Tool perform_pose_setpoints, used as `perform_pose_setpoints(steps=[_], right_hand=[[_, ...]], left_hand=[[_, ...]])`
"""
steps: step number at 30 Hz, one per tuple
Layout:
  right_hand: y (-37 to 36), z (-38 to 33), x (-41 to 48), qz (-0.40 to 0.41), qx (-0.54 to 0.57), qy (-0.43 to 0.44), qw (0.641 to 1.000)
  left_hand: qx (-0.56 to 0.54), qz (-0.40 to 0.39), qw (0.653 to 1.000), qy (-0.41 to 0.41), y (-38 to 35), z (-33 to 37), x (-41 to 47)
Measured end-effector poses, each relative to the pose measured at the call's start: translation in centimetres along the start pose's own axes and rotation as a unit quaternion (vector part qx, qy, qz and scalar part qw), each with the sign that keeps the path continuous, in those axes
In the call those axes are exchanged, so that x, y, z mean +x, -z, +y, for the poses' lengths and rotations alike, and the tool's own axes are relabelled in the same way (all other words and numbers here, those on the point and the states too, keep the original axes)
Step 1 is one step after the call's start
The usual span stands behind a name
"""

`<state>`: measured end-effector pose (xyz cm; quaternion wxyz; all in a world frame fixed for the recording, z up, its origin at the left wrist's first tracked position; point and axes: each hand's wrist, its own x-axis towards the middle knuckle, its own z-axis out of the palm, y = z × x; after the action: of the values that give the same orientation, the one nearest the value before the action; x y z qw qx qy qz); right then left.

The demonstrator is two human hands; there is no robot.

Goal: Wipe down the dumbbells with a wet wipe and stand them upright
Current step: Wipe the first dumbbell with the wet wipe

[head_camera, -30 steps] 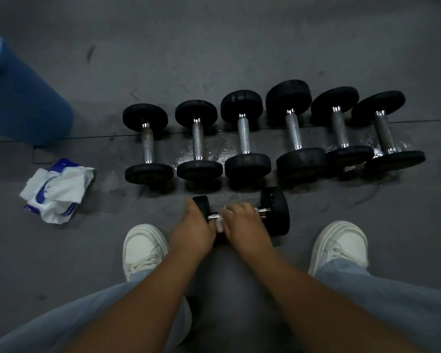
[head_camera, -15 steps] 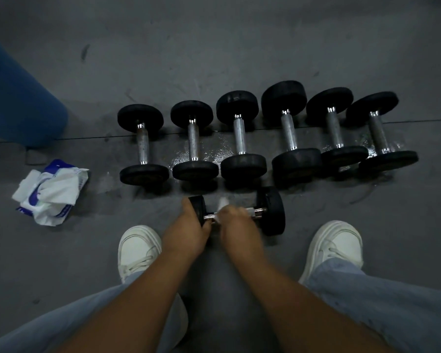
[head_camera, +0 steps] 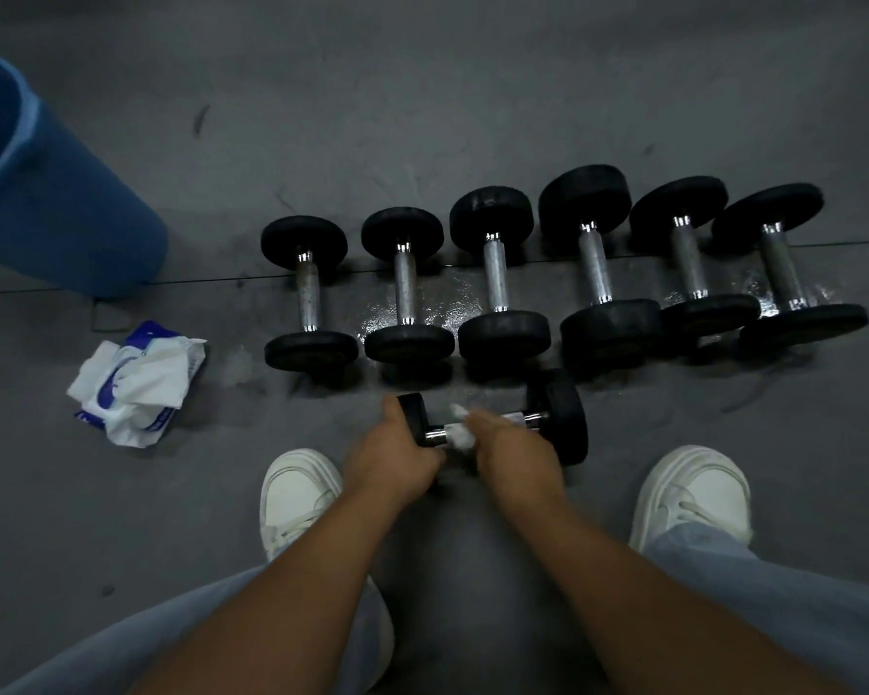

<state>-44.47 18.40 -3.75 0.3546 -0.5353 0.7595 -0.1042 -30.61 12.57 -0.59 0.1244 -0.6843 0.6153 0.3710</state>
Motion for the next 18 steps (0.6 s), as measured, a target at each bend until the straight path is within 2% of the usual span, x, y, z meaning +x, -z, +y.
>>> perform_pose_setpoints(steps=[2,3,4,6,7,10,11,14,15,18], right_hand=[[1.2,0.7,0.8,0.057,-0.005,-0.076,0.995],[1.2,0.4,0.7,0.062,-0.012,-0.086,0.994],[1.0,-0.5,0.2,0.039,-0.029,-0.064,0.997],[-0.3,-2.4,-1.1,-0.031,-0.035,0.042,0.998],[-0.5,-2.5,-1.2,-0.024,-0.026,0.058,0.998],[0.3,-0.4,0.6,0.077,0.005,-0.068,0.995],[0.1,-0.4,0.6,0.071,0.009,-0.087,0.994],[-1.6,-1.5,-0.8,-0.04,0.008,0.032,0.999],[-1.3,-1.2,-0.6,-0.039,0.03,0.029,0.998],[0.3,0.8,0.9,0.048,0.042,-0.088,0.994]], left_hand=[[0.01,-0.029,0.999,0.019,0.7,0.2,0.5],[0.009,-0.038,0.999,0.024,0.6,0.2,0.4],[0.004,-0.035,0.999,0.027,0.3,0.1,0.1],[-0.015,0.007,0.999,0.035,-0.6,0.1,-0.9],[-0.019,0.033,0.999,0.035,-1.0,0.1,-1.3],[-0.004,0.053,0.999,0.002,-2.1,-0.4,-2.1],[0.001,0.043,0.999,-0.014,-2.4,-0.6,-2.3],[0.01,0.023,0.999,-0.033,-2.5,-0.7,-2.3],[0.009,0.016,0.999,-0.033,-2.4,-0.7,-2.1],[0.002,0.002,0.999,-0.033,-1.9,-0.9,-1.3]])
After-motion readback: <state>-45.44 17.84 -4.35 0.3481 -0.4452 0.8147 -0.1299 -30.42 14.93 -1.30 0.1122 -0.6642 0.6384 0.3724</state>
